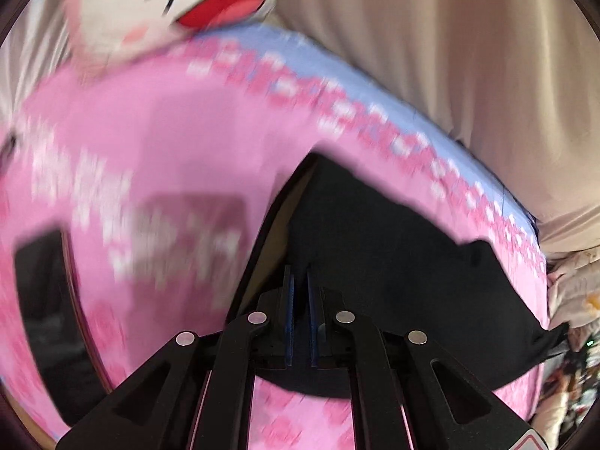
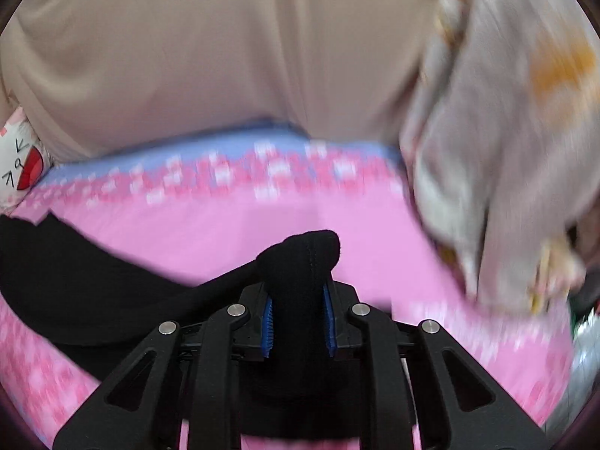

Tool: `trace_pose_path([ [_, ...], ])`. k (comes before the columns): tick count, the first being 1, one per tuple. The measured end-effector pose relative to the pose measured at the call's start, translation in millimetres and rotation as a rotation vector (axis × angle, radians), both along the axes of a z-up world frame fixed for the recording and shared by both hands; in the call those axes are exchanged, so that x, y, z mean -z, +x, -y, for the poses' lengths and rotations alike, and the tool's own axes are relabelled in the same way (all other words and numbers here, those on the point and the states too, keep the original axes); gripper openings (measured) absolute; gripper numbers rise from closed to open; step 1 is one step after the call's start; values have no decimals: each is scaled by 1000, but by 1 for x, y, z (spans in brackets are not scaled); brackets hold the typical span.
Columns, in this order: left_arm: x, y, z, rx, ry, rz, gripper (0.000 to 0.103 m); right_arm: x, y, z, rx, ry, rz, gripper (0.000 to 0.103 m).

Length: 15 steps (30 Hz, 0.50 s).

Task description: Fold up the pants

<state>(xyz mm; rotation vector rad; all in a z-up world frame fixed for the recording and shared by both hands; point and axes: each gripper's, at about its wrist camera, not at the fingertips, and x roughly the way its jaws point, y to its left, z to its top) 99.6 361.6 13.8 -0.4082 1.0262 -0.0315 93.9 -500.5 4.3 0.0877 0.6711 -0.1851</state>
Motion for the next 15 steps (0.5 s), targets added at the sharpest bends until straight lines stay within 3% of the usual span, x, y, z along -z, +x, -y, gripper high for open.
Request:
trace_pose_path([
  [4,-55,14,5,-8,95,123,2,-67,-11,-22,-40,-94,207,19],
  [6,-55,13,2,0,99,90,2,-66,-27,-29,-49,-134,211,21],
  [7,-49,12,1,2,101,74,2,-57,-38,-30,-37,-152,193,26],
  [9,-33,1,1,2,108,42,6,-23,-59,-22,29,-183,105,63],
  [11,-4,-18,-1,2,57,-12,8,19,-89,-4,154,-216,-16,68],
  [13,21,-32,-2,-19,30,-57,21,43,-123,20,259,-148,-86,68],
  [14,30,-37,-2,-35,27,-76,30,46,-136,27,292,-113,-84,68],
  [15,39,-42,-3,-49,21,-90,32,45,-152,35,326,-65,-61,68],
])
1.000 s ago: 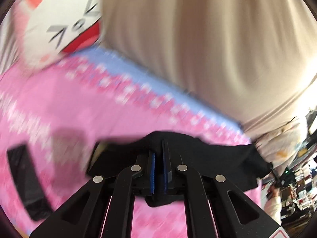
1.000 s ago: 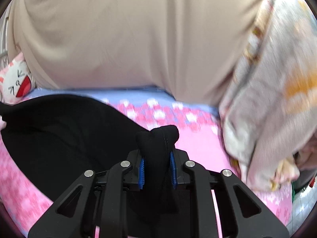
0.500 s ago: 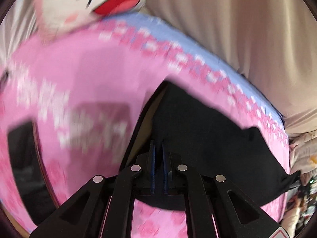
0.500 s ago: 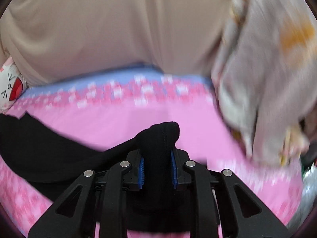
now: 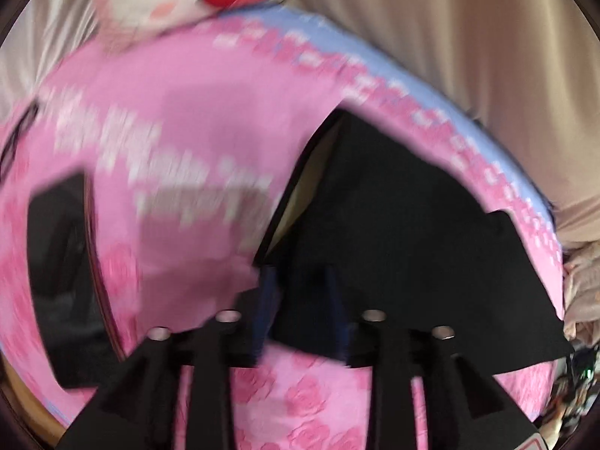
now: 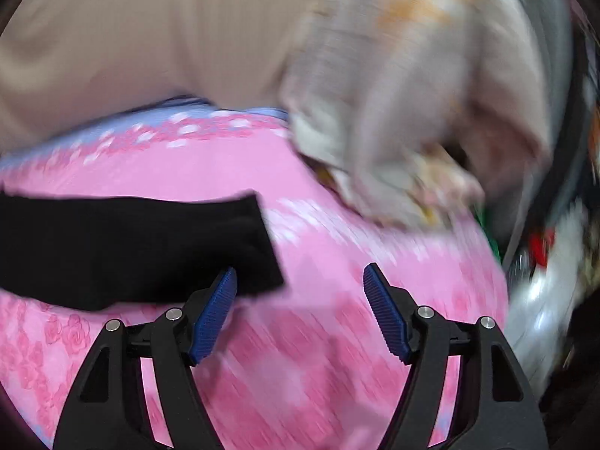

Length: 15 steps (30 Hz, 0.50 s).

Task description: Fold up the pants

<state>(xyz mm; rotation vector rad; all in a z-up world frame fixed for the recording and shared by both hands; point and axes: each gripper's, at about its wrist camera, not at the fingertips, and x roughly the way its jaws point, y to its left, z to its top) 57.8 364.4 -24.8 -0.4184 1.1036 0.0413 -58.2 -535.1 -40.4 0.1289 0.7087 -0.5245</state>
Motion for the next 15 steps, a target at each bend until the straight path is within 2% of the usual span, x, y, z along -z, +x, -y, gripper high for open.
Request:
trace_pose_path([
  [1,8,-5,-1,-12,-28,-5,32,-4,-12,6,17,42,40,68],
  [3,14,-8,-4,-38,-70,0,47,-18,-24,16,6,169,131,69],
  [4,15,-7,-4,-54,-96,8,49,-22,-20,19,-10,222,152,71],
  [5,15,-6,-3,-61,-103,13,55,-29,-9,22,-40,276,156,77],
  [6,15,-3,0,-64,-102,13,61,-34,4,23,-45,295,137,88],
  [7,15,-1,3,-64,-97,10,64,-34,17,25,-43,312,108,91],
  [10,13,6,17,-57,-74,-3,66,-11,56,38,15,461,-67,90],
  [11,13,7,20,-58,-65,-8,66,0,62,40,30,547,-104,80],
  [12,13,7,24,-60,-44,-16,66,5,61,38,23,610,-103,65],
  [13,13,7,27,-56,-22,-19,66,11,65,34,3,653,-100,59],
  [15,14,14,37,-37,56,-27,65,17,76,26,5,597,-153,20],
])
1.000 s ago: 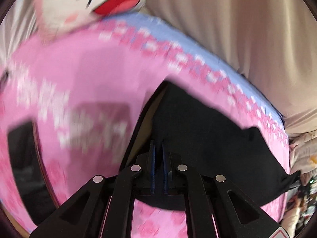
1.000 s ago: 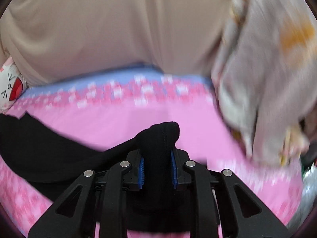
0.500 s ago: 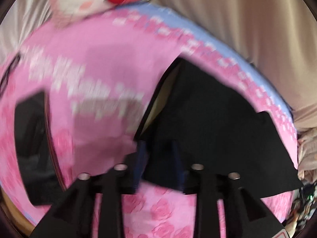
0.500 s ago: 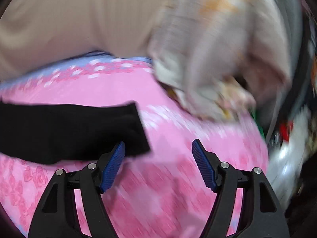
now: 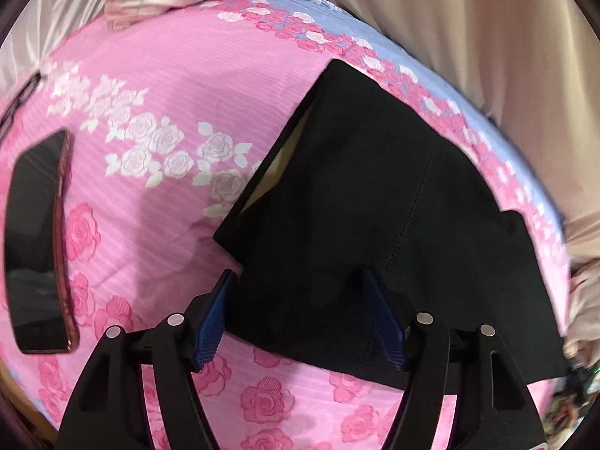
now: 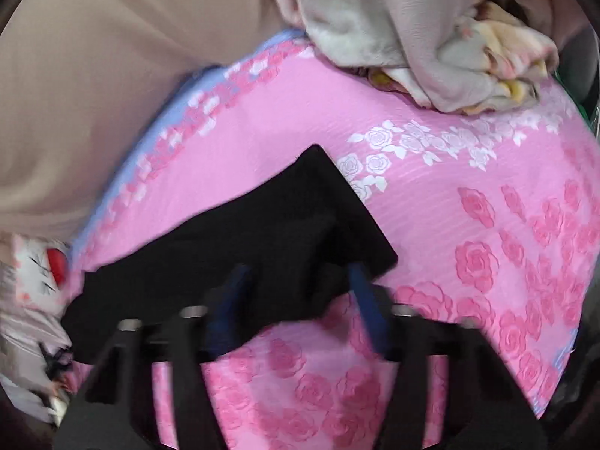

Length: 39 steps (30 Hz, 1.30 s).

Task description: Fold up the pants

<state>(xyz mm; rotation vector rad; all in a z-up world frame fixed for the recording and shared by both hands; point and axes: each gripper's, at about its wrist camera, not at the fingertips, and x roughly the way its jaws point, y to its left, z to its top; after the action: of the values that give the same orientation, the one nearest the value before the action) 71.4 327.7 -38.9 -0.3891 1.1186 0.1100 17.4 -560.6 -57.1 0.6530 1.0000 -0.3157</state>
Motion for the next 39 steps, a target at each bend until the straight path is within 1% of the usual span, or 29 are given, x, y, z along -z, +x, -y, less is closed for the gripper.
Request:
trace_pose_path([
  [1,1,5,4,10,39,-7,65,0,7,-5,-7,-32,-14,15],
  [2,1,9,7,12,69,-16,65,-9,14,-11,-16,-54,26,13],
  [5,0,18,8,-7,86,-27,65,-67,11,-37,-67,-235,234,13],
  [6,0,18,6,-13,79,-29,65,-78,7,-45,-93,-319,267,17],
  [7,0,17,5,-14,70,-23,65,-78,6,-47,-95,-367,253,23],
  [8,1,15,3,-10,65,-16,65,-64,5,-43,-83,-416,184,42],
  [9,1,13,2,-7,61,-7,65,-46,5,-38,-55,-457,99,48],
  [11,1,8,2,-4,62,12,66,-4,-9,-24,12,-506,-78,48],
  [12,2,6,3,-1,69,17,67,4,-17,-21,37,-496,-98,48],
  [15,3,6,6,-1,90,16,70,2,-45,-20,90,-401,13,48],
  [17,4,11,7,-16,95,12,71,-6,-40,-24,78,-375,55,48],
  [19,5,15,8,-31,108,11,70,-10,-25,-28,62,-396,53,48],
  [20,4,16,8,-39,114,12,65,-11,-19,-29,60,-406,53,50],
  [22,-1,19,11,-34,149,33,42,-11,-11,-30,61,-391,74,51],
  [23,-7,22,11,-22,172,43,27,-9,-6,-33,56,-369,100,51],
  [24,-11,25,10,-18,171,44,23,-8,-3,-38,49,-352,120,51],
  [25,-15,27,5,-19,148,45,23,-6,5,-46,32,-333,139,51],
  [26,-17,29,-1,-29,130,40,29,-5,8,-52,17,-332,142,51],
  [28,-15,32,-17,-55,123,37,33,0,14,-62,-5,-349,135,51],
  [29,-15,31,-25,-92,153,39,33,4,16,-68,-12,-355,123,51],
  [30,-17,27,-33,-145,199,42,28,7,15,-69,-7,-356,114,51],
  [31,-24,20,-43,-187,212,77,26,9,14,-70,-5,-349,111,51],
  [33,-39,8,-58,-227,181,163,29,12,6,-71,5,-326,111,51],
  [34,-47,3,-63,-241,169,189,29,13,4,-74,4,-318,111,51],
  [35,-52,3,-63,-228,155,202,32,12,3,-76,-2,-314,113,51],
  [36,-57,8,-60,-195,142,207,51,12,4,-78,-5,-315,118,51],
  [37,-58,14,-56,-178,149,199,63,11,5,-81,-6,-323,123,51],
  [38,-57,21,-50,-166,165,185,81,11,9,-84,-9,-321,129,51],
  [39,-54,28,-45,-150,179,172,81,11,11,-86,-9,-313,134,51],
])
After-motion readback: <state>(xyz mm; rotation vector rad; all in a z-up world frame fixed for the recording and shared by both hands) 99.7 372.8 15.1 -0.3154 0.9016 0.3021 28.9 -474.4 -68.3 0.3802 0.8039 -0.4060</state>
